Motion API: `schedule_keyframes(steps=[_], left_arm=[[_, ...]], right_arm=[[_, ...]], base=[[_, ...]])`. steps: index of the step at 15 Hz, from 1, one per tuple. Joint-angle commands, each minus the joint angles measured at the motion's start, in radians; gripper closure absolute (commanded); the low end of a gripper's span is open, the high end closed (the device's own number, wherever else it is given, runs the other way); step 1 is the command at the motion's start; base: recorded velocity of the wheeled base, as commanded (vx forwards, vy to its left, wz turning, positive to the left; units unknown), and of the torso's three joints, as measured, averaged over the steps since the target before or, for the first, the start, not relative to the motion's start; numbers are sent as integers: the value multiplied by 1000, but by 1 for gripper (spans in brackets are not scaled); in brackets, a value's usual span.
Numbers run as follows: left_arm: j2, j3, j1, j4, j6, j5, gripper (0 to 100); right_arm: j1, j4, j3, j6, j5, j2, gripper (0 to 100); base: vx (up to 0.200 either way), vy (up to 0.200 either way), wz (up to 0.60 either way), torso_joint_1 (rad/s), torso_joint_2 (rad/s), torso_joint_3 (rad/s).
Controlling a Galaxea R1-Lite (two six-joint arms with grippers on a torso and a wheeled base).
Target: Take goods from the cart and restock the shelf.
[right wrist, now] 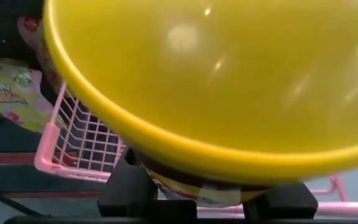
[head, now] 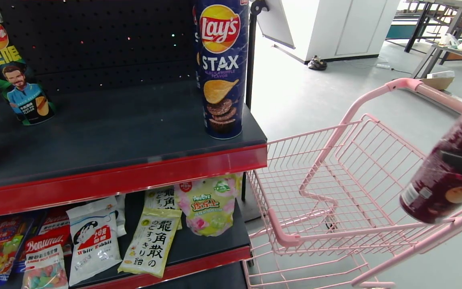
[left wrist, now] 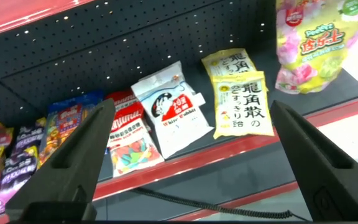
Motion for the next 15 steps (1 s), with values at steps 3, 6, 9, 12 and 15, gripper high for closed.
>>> schedule_keyframes(steps=[3,6,9,12,15], left_arm=[[1,-11,-1,-4,1,-22,0],[0,-19,-1,-6,2,-33,0],[6,-40,-3,-4,4,-33,0],[7,-48,-3,-3,8,-33,0],[9,-53,-4,-3,10,-33,0]], right_arm=[[-111,199,101,-52,-23,-379,100],[-134,229,112,-62,-23,-427,100],[-137,229,113,-64,-23,-428,100],[-137,227,113,-64,-23,-427,100],[-137,227,116,-64,-23,-425,100]], base=[[0,0,0,0,0,0],[0,0,0,0,0,0],[0,0,0,22,-82,-58],[0,0,0,126,-435,-307],[0,0,0,167,-527,-362]])
